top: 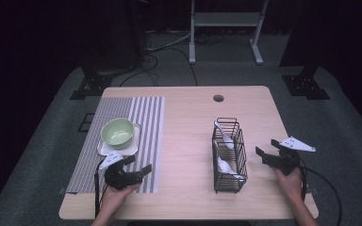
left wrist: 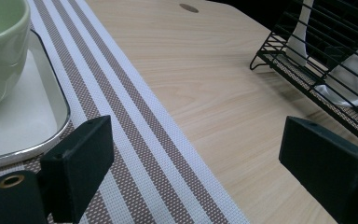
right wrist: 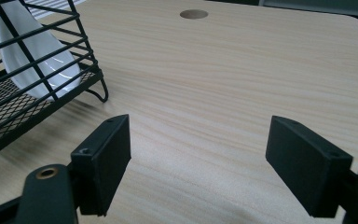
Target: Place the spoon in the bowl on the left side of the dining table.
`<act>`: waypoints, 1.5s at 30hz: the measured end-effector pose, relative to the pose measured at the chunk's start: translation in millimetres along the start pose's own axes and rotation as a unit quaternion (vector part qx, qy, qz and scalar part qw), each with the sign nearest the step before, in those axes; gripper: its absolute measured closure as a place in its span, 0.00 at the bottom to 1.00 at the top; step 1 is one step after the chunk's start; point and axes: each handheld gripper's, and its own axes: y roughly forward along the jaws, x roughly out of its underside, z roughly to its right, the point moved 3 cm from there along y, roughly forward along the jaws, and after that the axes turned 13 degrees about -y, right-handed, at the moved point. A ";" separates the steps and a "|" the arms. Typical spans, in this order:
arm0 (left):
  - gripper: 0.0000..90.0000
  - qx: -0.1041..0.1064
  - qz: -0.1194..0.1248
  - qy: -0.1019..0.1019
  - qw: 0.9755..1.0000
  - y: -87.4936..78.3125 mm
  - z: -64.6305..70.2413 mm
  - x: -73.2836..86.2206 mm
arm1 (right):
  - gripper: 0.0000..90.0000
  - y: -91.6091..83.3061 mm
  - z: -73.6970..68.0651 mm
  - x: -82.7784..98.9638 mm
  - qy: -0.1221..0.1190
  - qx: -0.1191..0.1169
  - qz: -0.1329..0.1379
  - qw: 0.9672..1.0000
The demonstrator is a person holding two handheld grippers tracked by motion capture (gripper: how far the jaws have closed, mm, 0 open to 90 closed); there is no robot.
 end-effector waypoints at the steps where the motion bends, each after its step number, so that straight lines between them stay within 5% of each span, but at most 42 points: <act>1: 0.10 0.000 -0.001 0.000 1.000 0.6 0.4 0.1 | 0.23 -0.1 0.1 0.0 0.000 0.000 0.000 1.000; 14: 0.10 0.020 0.000 -0.019 1.000 1.5 11.6 1.5 | 0.23 0.3 -0.5 -0.3 -0.002 0.001 0.000 1.000; 45: 0.10 0.050 -0.009 0.012 0.999 20.1 53.3 -6.5 | 0.23 0.1 -0.1 -0.1 0.001 -0.002 0.002 1.000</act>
